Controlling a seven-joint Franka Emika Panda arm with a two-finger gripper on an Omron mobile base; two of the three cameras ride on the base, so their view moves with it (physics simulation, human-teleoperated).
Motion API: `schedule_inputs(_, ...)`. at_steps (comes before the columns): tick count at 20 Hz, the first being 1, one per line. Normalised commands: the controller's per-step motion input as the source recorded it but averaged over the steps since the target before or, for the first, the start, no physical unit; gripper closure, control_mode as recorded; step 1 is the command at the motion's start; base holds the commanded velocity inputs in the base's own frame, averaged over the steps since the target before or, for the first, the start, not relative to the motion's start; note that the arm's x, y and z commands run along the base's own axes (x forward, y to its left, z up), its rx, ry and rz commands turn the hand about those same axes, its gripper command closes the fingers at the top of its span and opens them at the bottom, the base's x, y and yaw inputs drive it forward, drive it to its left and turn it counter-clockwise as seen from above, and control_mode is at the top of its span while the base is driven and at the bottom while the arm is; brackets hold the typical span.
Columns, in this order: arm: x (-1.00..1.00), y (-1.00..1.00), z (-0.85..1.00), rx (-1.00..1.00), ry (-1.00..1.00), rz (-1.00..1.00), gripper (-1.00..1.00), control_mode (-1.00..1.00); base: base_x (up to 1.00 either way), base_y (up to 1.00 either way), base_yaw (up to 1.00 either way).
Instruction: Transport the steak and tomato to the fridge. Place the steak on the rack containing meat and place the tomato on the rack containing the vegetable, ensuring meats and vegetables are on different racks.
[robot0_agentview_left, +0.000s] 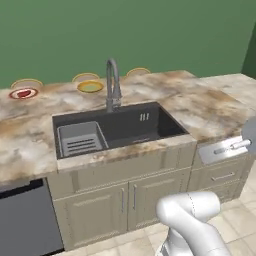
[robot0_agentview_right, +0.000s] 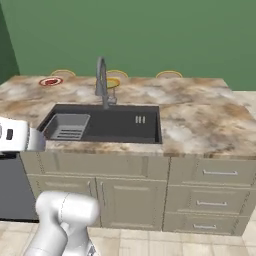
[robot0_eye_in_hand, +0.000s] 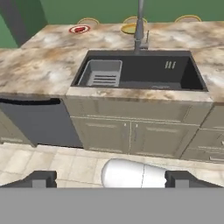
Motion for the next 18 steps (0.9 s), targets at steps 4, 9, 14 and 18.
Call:
schedule_inputs(4,0.00,0.00,0.00,0.00,0.00,0.00,-1.00,1.00,0.33,-1.00,-0.62)
schedule_inputs(9,0.00,0.00,0.00,0.00,0.00,0.00,-1.00,1.00,0.97,-1.00,-0.33)
schedule_inputs(14,0.00,0.00,0.00,0.00,0.00,0.00,-1.00,1.00,0.91,-1.00,-0.19)
schedule_inputs(18,0.00,0.00,0.00,0.00,0.00,0.00,-1.00,1.00,0.60,-1.00,-0.16)
